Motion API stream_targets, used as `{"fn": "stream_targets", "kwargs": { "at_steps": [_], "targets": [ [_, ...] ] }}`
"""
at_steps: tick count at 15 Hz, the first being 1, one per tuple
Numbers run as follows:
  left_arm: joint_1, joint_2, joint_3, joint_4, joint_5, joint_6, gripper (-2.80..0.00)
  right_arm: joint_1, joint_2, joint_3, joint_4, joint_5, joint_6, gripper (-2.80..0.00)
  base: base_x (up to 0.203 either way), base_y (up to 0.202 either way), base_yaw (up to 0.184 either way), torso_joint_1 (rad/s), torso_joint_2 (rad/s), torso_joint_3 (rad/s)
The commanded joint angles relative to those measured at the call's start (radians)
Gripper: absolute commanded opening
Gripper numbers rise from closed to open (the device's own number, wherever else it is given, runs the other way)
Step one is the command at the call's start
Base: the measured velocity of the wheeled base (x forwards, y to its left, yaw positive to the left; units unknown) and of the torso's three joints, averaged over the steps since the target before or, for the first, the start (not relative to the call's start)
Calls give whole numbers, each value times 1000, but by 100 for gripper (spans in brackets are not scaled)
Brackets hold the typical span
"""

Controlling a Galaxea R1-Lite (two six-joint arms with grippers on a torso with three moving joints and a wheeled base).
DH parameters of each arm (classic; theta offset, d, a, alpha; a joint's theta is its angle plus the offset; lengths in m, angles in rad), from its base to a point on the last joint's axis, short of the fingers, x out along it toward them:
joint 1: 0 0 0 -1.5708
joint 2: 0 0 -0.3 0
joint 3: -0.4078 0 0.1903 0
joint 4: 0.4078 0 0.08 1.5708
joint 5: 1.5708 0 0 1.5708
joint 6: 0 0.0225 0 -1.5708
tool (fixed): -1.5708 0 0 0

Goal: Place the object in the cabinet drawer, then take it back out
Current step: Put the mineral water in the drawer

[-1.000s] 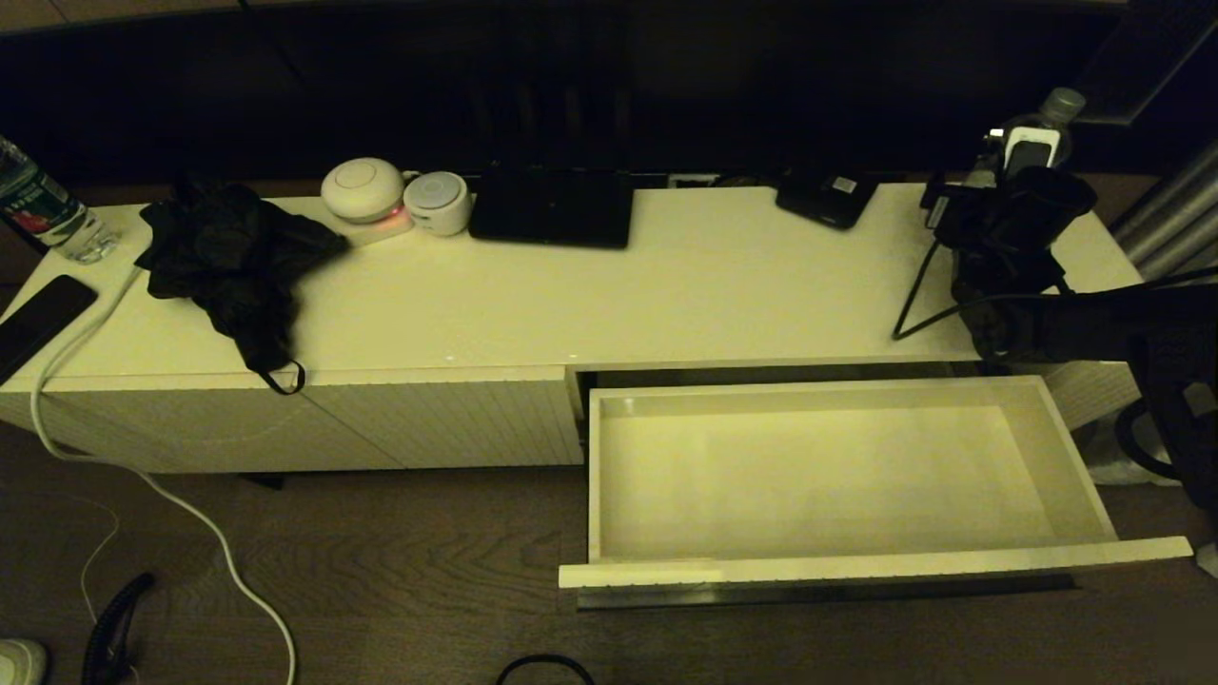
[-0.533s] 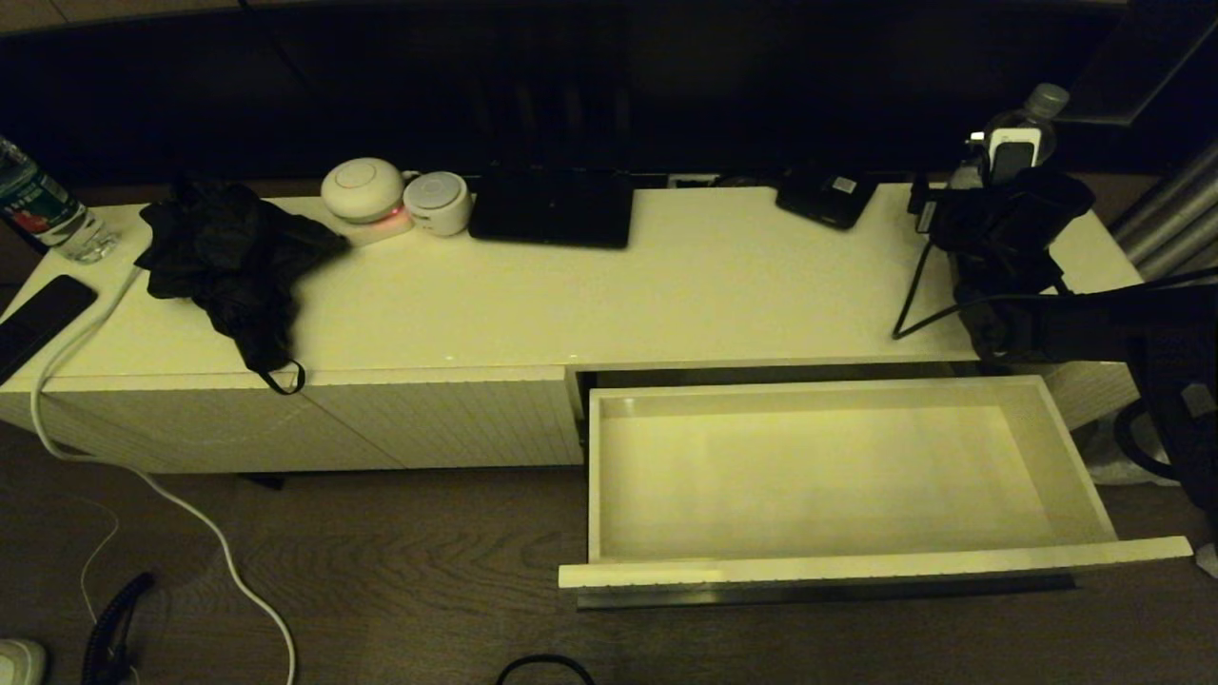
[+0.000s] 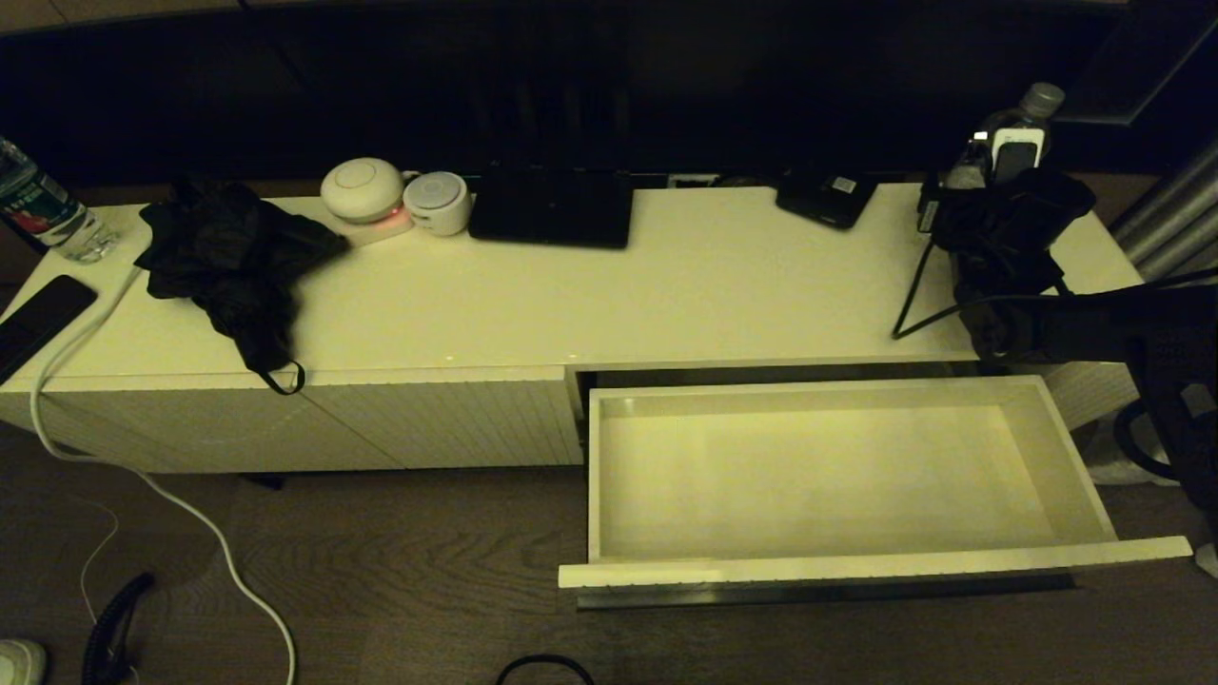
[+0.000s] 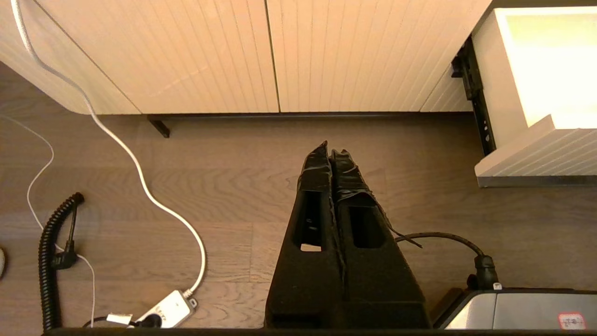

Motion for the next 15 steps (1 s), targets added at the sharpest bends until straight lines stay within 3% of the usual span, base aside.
{"fn": "stream_targets", "kwargs": {
  "at_steps": [1, 10, 15],
  "targets": [
    [0, -2, 1, 0, 1, 0, -280, 2, 1, 2, -8, -4, -2, -280, 0, 0, 0, 0, 0, 0],
    [0, -2, 0, 0, 1, 0, -280, 1, -31, 21, -38, -6, 2, -280, 0, 0, 0, 0, 0, 0],
    [0, -2, 1, 0, 1, 0, -280, 0, -222, 215, -87, 7, -40, -280, 0, 0, 0, 0, 0, 0]
  ]
}}
